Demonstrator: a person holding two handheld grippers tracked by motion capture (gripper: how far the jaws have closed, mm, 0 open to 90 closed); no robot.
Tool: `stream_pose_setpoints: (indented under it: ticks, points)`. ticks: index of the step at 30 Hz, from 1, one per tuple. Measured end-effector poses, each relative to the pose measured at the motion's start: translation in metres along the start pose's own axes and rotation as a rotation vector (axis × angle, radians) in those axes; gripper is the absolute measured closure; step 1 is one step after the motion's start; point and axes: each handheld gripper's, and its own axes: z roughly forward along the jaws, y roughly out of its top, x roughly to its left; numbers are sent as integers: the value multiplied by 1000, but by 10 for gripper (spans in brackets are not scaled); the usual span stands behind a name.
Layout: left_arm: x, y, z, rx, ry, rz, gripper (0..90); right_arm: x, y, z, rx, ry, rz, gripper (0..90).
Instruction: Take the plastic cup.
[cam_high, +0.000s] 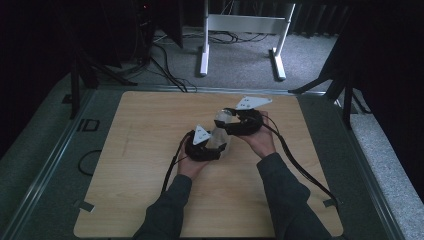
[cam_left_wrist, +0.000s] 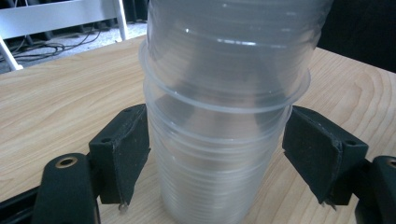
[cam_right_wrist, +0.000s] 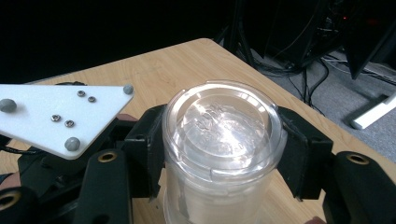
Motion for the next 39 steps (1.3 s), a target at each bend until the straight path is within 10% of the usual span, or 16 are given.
stream_pose_setpoints:
  ticks: [39]
  points:
    - [-1,6,-2,-37,9,5,237,-3,3,-4,0,26,19,411]
